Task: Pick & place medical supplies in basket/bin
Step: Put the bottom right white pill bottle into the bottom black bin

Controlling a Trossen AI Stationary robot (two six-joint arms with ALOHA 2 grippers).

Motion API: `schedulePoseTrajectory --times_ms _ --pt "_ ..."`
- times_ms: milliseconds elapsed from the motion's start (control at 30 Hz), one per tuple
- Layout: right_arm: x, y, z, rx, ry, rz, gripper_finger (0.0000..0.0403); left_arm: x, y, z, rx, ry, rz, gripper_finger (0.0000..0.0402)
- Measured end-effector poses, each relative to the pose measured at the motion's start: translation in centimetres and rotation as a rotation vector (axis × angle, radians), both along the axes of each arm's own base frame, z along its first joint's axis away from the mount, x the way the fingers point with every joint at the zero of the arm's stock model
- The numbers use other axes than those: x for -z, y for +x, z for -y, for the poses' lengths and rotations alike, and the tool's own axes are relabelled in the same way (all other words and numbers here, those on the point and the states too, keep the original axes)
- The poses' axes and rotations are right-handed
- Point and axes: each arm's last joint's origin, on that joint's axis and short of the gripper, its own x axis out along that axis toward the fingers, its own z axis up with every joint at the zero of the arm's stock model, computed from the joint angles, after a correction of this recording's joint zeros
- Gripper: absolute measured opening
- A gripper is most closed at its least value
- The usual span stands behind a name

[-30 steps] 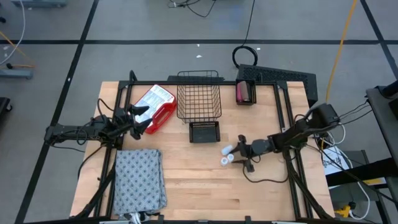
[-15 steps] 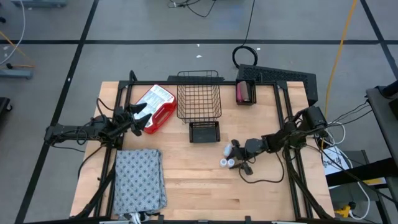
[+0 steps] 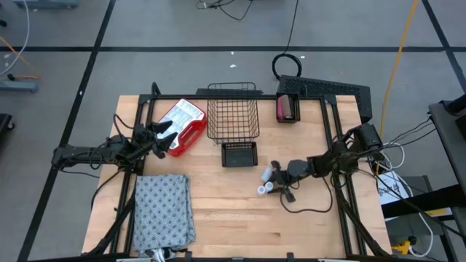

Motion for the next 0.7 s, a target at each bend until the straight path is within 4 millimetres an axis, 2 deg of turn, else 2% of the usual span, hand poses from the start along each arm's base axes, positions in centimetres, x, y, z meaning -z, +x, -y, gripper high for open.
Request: schedulePoseTrajectory --times_ms 200,367,500,700 --pt "-0.6 -0.7 0.6 0.056 0.013 -0.002 0.0145 -0.7 0.6 0.2 0.070 -0.085 0.028 0.0374" --pt "-1.8 -1.3 1.1 0.141 -0.059 0.017 0.0140 -2.8 2.5 0.5 0.115 -0.059 -0.102 0.0374" --pt "-3.1 -1.5 1.8 0.231 -0.104 0.052 0.0145 -4.7 5.7 1.0 0.146 0.011 -0.318 0.0374" --pt "-4.5 -1.6 2.6 0.292 -0.096 0.112 0.0143 -7.1 12.3 1.7 0.241 0.086 -0.562 0.0374"
